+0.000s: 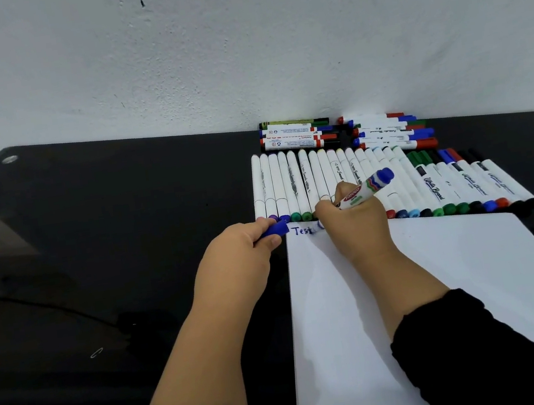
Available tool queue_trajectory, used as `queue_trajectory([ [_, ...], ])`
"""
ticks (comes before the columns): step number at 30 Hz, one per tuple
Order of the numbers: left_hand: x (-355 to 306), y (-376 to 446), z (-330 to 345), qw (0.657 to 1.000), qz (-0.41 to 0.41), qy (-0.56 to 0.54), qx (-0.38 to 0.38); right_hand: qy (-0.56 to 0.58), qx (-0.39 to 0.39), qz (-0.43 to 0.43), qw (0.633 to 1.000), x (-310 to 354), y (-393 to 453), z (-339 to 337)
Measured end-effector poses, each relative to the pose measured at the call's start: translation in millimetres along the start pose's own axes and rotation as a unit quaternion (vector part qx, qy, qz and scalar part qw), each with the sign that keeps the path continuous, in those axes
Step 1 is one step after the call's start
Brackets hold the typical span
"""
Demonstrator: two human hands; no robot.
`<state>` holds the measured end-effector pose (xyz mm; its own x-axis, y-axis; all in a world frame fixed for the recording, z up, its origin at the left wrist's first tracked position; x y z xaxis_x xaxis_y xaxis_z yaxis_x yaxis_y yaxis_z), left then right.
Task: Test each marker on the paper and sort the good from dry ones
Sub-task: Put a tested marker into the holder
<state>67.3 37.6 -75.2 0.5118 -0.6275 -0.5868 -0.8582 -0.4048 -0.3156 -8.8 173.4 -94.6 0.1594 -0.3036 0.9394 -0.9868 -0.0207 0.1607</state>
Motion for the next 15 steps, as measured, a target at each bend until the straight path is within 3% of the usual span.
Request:
queue_trajectory([
  [8,0.3,-8.2,5.0,0.997,0.052,-0.058,-0.006,0.246,0.018,0.097,0.964,5.7,1.5,-10.0],
  [15,-8.1,-10.6,7.0,0.994,0.082,-0.075,-0.011,0.270,0.075,0.093,0.956,8.1,-0.9,-4.9],
])
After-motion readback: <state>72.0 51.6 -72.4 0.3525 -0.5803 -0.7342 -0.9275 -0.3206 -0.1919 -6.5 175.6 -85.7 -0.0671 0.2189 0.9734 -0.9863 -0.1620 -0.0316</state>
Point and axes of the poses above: each hand's wrist, its own y-axis towards the middle knuckle, its own z-axis out of the palm, x = y × z, the point moved 2 cm from there along y, towards the middle knuckle, and after that the axes turned 4 degrees about -z, right-handed, at the moved point
